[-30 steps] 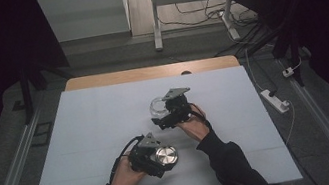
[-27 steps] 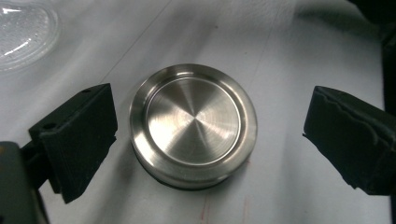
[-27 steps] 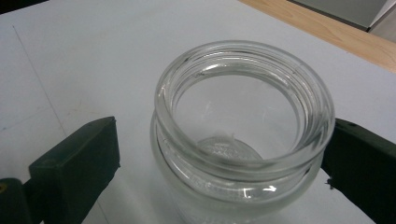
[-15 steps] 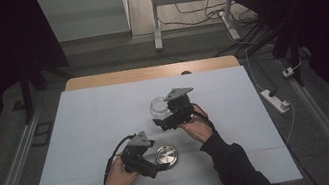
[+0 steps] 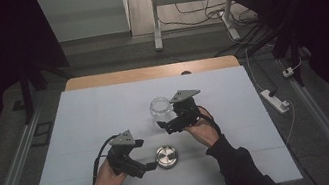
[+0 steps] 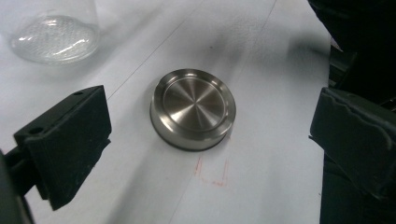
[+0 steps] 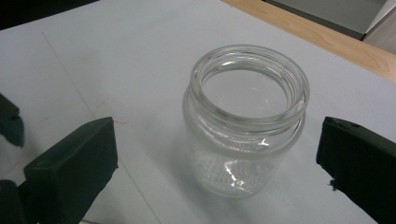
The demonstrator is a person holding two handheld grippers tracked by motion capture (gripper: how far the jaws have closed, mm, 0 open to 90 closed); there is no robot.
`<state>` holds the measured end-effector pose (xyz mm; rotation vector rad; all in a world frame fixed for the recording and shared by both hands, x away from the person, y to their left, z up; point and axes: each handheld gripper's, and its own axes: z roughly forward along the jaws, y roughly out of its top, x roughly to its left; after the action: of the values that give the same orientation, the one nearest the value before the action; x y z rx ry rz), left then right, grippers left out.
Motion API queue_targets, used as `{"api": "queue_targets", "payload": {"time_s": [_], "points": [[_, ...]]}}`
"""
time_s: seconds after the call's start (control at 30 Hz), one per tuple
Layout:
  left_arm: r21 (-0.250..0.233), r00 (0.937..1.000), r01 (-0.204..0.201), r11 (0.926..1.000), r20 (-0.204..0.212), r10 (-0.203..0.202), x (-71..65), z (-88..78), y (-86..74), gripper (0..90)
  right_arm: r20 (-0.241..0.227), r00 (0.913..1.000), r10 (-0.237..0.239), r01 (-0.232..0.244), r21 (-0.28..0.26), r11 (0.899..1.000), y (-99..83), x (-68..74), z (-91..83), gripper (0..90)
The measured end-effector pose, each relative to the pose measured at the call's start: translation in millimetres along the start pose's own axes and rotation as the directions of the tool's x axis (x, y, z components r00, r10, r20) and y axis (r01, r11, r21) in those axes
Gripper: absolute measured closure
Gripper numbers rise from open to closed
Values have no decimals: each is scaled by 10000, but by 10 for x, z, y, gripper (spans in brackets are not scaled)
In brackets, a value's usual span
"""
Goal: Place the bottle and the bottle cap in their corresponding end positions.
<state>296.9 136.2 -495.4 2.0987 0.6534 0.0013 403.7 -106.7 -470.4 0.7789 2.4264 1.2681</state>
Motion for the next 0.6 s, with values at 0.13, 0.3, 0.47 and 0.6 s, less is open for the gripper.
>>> {"api": "queue_targets", "payload": {"time_s": [0.13, 0.3, 0.47, 0.6], "points": [[44, 10000, -3, 10000, -89, 3, 3, -48, -38, 0, -171, 9999, 28, -28, -9, 10000, -26, 36, -60, 0], [63, 9999, -78, 9999, -75, 79, 16, -101, -82, 0, -274, 9996, -118, 122, 146, 9998, -83, 97, -108, 0], [19, 9999, -90, 10000, -142, 90, 27, -155, -126, 0, -332, 9993, -181, 186, 150, 9997, -124, 140, -166, 0], [-45, 9996, -77, 10000, -264, 76, 26, -212, -156, 0, -389, 9991, -182, 188, 143, 9997, -152, 168, -214, 0]]}}
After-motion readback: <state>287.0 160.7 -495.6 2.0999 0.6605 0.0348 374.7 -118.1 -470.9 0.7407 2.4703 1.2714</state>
